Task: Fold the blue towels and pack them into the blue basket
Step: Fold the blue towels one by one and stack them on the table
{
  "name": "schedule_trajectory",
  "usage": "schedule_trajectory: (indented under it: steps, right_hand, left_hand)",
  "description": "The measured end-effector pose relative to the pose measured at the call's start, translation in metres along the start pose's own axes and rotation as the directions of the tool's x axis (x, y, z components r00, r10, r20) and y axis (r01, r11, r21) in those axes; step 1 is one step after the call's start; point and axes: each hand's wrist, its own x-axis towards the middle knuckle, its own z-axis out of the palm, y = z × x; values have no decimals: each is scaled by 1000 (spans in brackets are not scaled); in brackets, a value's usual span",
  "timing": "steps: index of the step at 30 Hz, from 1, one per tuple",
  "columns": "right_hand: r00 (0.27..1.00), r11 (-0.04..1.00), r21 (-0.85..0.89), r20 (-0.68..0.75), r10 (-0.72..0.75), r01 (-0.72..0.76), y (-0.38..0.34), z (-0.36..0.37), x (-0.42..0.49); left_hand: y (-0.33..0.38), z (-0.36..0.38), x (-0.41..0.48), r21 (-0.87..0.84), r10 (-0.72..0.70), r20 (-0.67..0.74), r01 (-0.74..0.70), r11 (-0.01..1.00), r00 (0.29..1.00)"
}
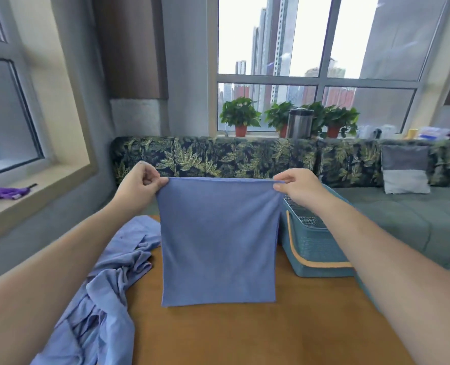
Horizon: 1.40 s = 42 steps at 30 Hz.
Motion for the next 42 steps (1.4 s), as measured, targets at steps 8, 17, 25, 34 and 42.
schedule_trajectory:
  steps: [8,17,25,34,42]
  right_hand:
    - [994,990,-117,82,-69,78,-23,-20,-9]
    - [864,989,-145,493,103,-35,45,5,-105]
    - [754,979,-117,624,204,-168,103,43,-144]
    - [879,955,-202,385,282,-218,147,115,-99]
    - [935,920,-384,290,204,-82,171,159,-82]
  left_hand:
    - [22,-16,-1,92,49,44,-52,994,998]
    - [-46,-12,-128,-47,-124,368,151,987,922]
    - [-99,13,-179,2,-290,574,352,936,766]
    - [-133,71,-146,198,-449,380,403,893,809]
    - [-163,109,-142,380,-374,278,256,889,885]
